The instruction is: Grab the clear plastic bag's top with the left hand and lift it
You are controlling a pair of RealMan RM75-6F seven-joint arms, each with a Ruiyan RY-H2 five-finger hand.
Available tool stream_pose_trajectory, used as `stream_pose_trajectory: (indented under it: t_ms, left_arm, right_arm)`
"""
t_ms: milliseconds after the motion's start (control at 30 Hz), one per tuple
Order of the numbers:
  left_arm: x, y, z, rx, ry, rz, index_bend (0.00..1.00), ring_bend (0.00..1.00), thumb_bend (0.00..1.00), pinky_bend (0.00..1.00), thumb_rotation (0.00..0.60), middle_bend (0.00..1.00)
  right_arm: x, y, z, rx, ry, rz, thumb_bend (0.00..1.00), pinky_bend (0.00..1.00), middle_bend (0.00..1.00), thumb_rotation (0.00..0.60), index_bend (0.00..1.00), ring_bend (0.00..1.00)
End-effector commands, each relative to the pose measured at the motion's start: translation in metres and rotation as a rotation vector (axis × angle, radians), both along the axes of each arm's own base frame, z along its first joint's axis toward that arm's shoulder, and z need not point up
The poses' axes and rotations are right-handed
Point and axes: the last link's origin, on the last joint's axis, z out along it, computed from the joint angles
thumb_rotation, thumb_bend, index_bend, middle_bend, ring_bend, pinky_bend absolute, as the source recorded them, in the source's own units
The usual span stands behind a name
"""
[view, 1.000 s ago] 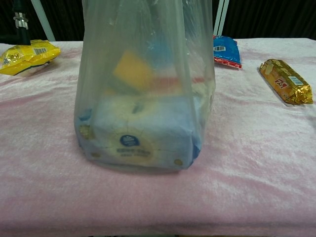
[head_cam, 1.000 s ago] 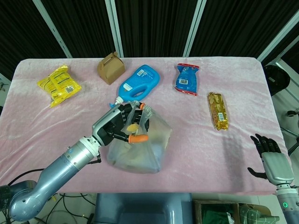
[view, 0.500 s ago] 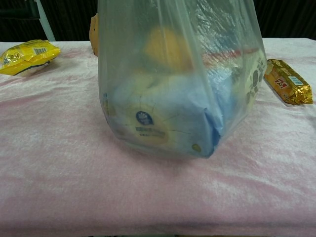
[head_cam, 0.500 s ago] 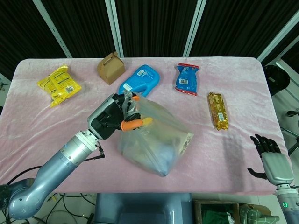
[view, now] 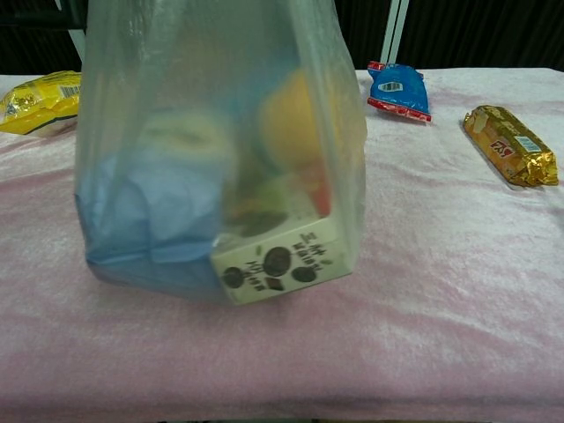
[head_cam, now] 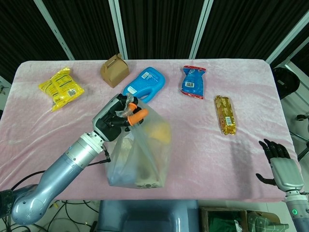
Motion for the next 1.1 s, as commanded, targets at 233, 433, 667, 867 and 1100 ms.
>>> stream_pose_trajectory:
  t_ms: [233, 433, 667, 867, 1100]
  left_arm:
    - [0.003, -0.001, 0.004, 0.012, 0.01, -0.001, 0.89, 1.0, 0.31, 0.97, 0.6, 1.0]
    - [0.006, -0.001, 0.009, 0.021, 0.006, 0.004, 0.89, 1.0, 0.31, 0.97, 0.6, 1.0]
    - [0.029, 0.0, 0.023, 0.067, 0.027, -0.048, 0.89, 1.0, 0.31, 0.97, 0.6, 1.0]
    - [0.051, 0.002, 0.035, 0.109, 0.058, -0.078, 0.89, 1.0, 0.3, 0.97, 0.6, 1.0]
    - [0.068, 0.003, 0.044, 0.113, 0.067, -0.061, 0.89, 1.0, 0.3, 0.97, 0.6, 1.0]
  right_arm:
    - [0.0, 0.0, 0.001, 0.0, -0.001, 0.0, 0.15, 0.03, 0.0, 0.6, 0.0, 0.0]
    - [0.0, 0.0, 0.001, 0.002, 0.001, -0.002, 0.15, 0.03, 0.0, 0.6, 0.0, 0.0]
    - [-0.001, 0.0, 0.0, 0.004, 0.001, -0.006, 0.15, 0.03, 0.0, 0.6, 0.0, 0.0]
    - [-0.001, 0.0, 0.001, 0.004, 0.0, -0.007, 0.15, 0.03, 0.0, 0.6, 0.0, 0.0]
    - [0.0, 0.0, 0.001, 0.006, -0.001, -0.007, 0.15, 0.03, 0.0, 0.6, 0.0, 0.0]
